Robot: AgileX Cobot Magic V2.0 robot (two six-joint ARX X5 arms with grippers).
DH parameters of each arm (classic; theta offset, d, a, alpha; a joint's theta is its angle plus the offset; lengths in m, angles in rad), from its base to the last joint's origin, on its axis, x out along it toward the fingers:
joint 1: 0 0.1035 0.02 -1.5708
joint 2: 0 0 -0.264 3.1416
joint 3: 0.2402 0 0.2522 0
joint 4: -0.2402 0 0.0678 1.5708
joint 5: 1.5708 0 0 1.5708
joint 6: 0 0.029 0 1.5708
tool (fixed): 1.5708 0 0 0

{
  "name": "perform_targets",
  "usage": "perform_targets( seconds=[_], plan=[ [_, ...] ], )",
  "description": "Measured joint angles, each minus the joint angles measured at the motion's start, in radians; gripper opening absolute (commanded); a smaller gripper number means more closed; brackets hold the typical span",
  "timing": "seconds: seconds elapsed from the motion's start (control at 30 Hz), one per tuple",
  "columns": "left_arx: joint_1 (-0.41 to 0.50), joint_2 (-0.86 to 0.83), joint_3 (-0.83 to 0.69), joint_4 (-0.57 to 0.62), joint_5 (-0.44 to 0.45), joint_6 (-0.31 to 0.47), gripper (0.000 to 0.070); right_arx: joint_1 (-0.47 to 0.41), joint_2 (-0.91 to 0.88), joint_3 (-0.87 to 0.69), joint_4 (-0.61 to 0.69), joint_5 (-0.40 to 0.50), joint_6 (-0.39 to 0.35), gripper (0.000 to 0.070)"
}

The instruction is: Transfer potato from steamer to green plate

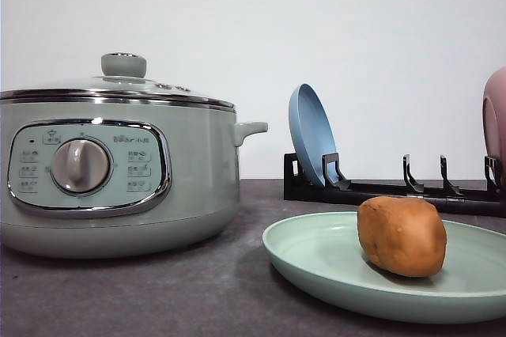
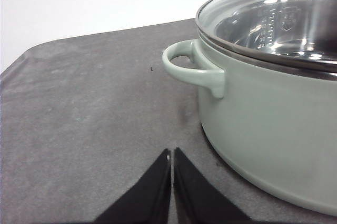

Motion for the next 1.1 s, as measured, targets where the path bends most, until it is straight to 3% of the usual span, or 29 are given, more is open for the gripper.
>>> perform_targets(
  seconds=[1.1],
  plan=[
    [0.000,0.000,0.000,0.000,0.000,0.000,0.0000,0.000,0.000,0.000,0.000,0.000,0.000,0.0000]
  ],
)
